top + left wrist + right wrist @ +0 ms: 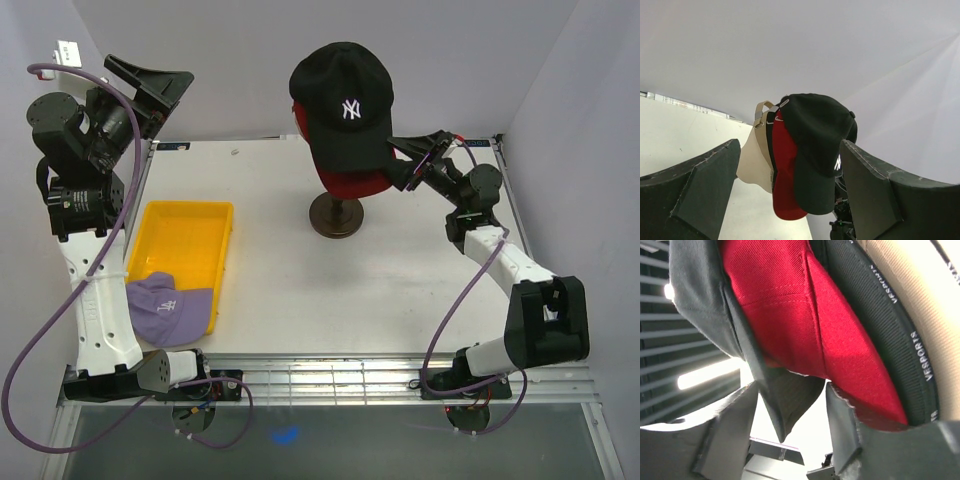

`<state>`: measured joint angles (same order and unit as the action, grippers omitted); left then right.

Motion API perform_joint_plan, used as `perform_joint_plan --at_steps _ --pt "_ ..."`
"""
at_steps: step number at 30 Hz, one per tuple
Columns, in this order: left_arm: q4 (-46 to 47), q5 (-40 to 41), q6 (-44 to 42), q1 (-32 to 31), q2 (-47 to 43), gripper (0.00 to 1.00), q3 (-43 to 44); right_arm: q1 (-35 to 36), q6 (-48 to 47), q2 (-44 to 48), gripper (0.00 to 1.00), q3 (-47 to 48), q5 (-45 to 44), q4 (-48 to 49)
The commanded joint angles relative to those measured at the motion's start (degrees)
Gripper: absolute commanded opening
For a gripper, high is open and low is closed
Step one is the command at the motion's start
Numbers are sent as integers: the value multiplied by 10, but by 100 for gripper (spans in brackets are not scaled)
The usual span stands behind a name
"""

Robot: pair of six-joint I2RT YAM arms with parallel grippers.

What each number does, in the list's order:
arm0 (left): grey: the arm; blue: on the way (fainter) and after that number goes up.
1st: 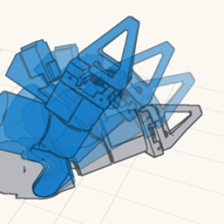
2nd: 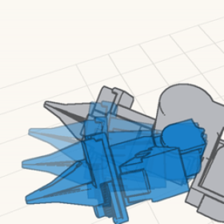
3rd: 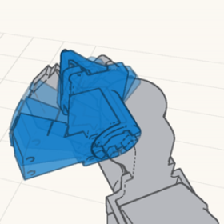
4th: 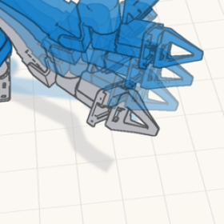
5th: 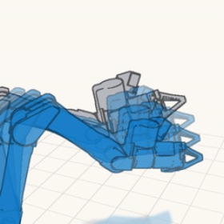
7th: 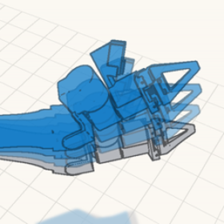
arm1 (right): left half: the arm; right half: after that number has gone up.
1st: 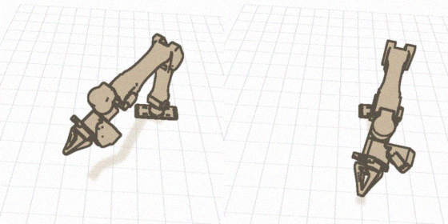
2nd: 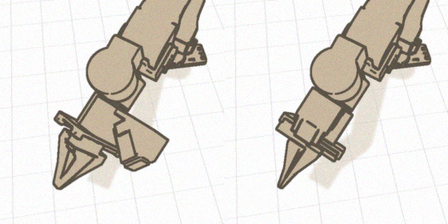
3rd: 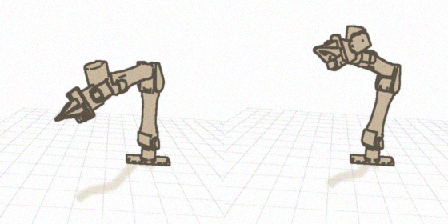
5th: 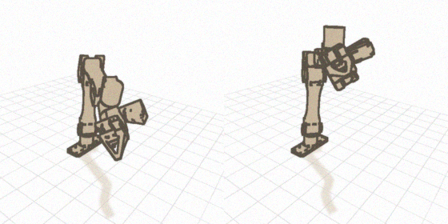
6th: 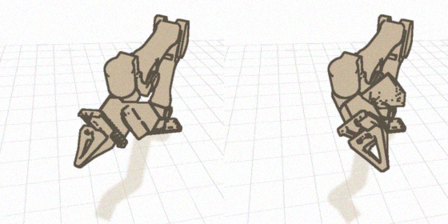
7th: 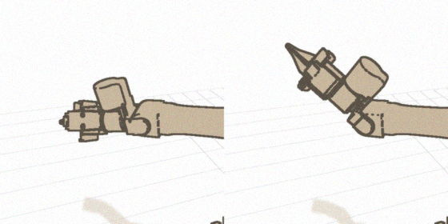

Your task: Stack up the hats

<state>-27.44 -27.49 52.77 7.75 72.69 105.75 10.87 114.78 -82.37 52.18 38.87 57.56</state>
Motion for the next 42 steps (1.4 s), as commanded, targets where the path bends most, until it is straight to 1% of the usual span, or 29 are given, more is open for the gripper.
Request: perform_joint_plan --at_steps 1,5,7,12,16,19,24,26,27,29,31,33,37,39,42 --pt "-2 3 -8 -3 -8 91 1 -3 -26 40 64 33 0 -68" --pt "-1 2 -7 -4 -8 91 -1 -1 -77 74 67 32 -20 -128" --pt "0 2 -6 -3 -8 90 -2 5 -87 96 68 27 -31 -140" --pt "3 -2 -1 -5 -8 90 -2 17 -140 143 69 32 -70 -219" --pt "4 -1 0 -5 -8 90 -4 52 -157 161 69 31 -100 -262" --pt "4 -2 1 -5 -9 90 -5 80 -167 175 69 18 -139 -284" --pt "6 -2 6 -5 -8 90 -5 134 -170 188 68 -6 -234 -279" --pt "8 -4 8 -5 -8 90 -6 163 -174 188 67 -11 -281 -267" --pt "8 -4 8 -5 -7 90 -6 178 -177 185 66 -10 -290 -267" --pt "7 -4 8 -5 -8 90 -8 191 -183 181 63 -9 -323 -264" --pt "6 -5 7 -6 -8 90 -10 209 -185 179 63 -15 -344 -251" --pt "7 -5 8 -6 -8 90 -14 223 -185 173 59 -17 -365 -236" --pt "7 -6 5 -8 -7 90 -18 229 -186 172 52 -28 -387 -217" --pt "7 -5 3 -10 -7 90 -20 229 -188 173 51 -30 -407 -217" --pt "7 -4 3 -12 -7 90 -23 229 -190 172 44 -26 -412 -213"
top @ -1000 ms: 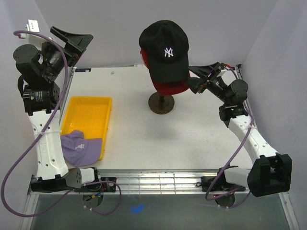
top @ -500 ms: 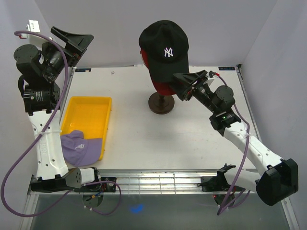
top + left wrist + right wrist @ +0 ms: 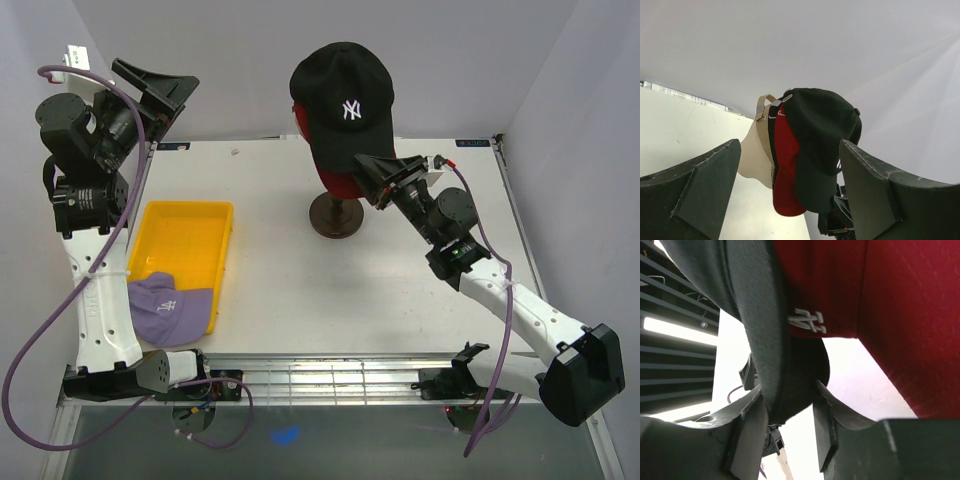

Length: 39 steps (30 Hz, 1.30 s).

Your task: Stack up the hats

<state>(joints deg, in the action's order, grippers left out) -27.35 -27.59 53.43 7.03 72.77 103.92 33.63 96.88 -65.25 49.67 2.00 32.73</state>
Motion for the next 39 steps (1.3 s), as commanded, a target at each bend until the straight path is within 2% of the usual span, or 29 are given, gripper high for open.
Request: perform_joint_plan --at_steps 1,6,10,16,24,39 --pt "7 -3 -3 -4 -8 90 -5 1 -12 -1 43 1 -43 35" --pt "5 -2 -7 -5 -6 89 0 0 -24 -1 36 17 -45 18" --pt "5 -1 -7 -7 -5 89 1 1 -28 -1 24 24 -41 14" --pt "4 -1 -9 -8 -6 89 0 -4 -28 -2 13 44 -29 -3" --pt "3 1 -10 -10 -7 89 -2 -24 -15 -1 8 71 2 -11" --pt "3 2 -14 -10 -6 88 -6 -52 12 -29 8 87 83 28"
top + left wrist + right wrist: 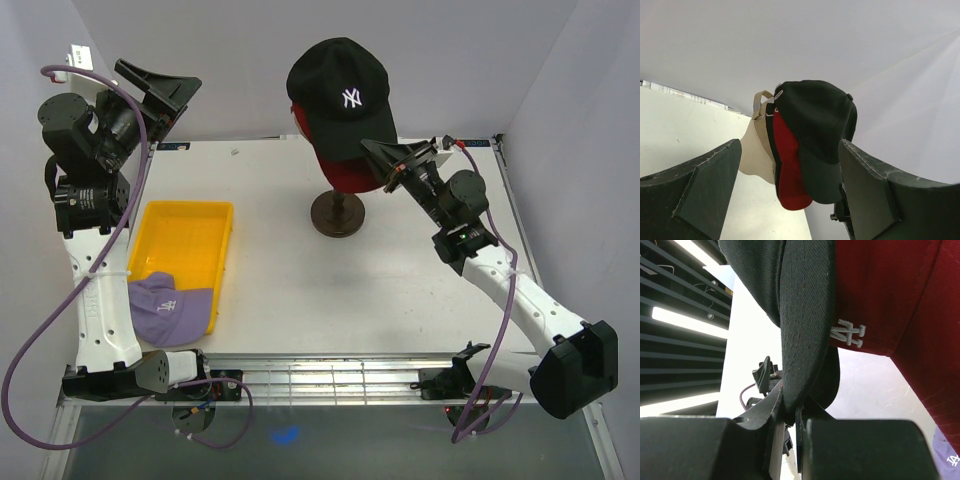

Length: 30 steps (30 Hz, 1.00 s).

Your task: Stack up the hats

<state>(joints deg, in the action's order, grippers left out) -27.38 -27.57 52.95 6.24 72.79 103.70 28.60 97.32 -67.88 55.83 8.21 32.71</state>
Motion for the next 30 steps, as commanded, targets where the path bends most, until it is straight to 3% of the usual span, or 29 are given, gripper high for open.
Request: perform_joint_plan --at_steps 1,18,30 --pt "2 2 -10 -2 -5 89 -3 -4 3 -3 8 27 22 25" --pt "1 2 -11 -2 -5 88 0 -14 -85 -25 8 149 33 -83" --pt "0 1 -12 -2 -3 88 -2 -29 -57 -68 8 159 74 24"
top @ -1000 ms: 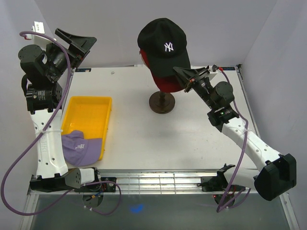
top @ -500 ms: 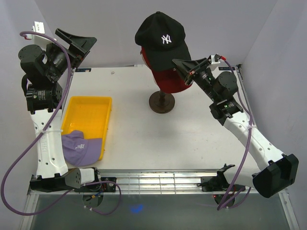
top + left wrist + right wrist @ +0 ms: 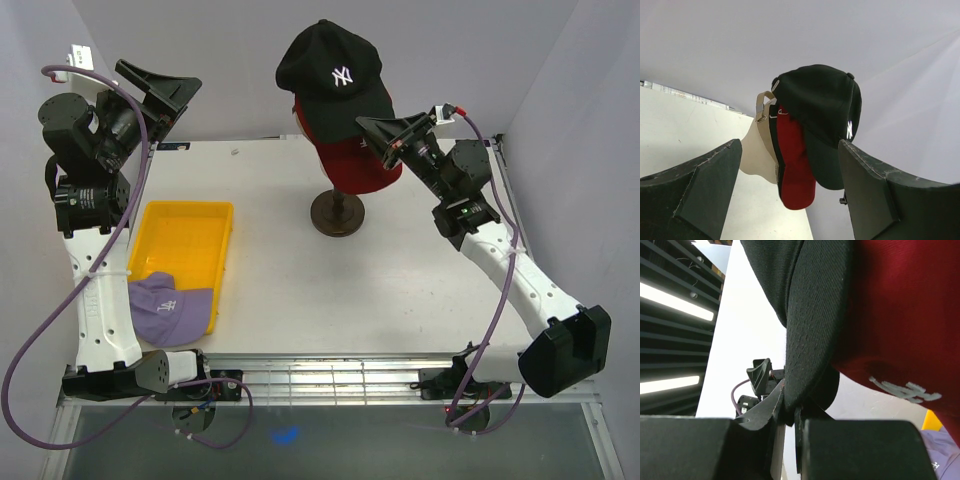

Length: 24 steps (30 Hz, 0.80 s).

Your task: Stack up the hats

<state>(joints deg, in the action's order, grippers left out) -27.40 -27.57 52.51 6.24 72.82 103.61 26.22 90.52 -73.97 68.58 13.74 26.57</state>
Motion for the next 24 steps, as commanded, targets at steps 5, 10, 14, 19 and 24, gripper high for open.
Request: perform_joint_plan --at_steps 5,10,14,19,24 --pt "1 2 -8 -2 -4 88 -1 -9 25 -13 8 35 28 107" --pt "0 1 -8 -3 -3 88 -1 -15 36 -7 8 27 30 136" --pt "1 1 -8 -3 -3 87 -3 -20 52 -4 8 22 35 147" --pt "1 1 -9 -3 -3 87 -3 -25 54 16 8 2 36 146" --pt "1 2 -9 -3 -3 87 -4 -38 74 25 8 -30 45 166"
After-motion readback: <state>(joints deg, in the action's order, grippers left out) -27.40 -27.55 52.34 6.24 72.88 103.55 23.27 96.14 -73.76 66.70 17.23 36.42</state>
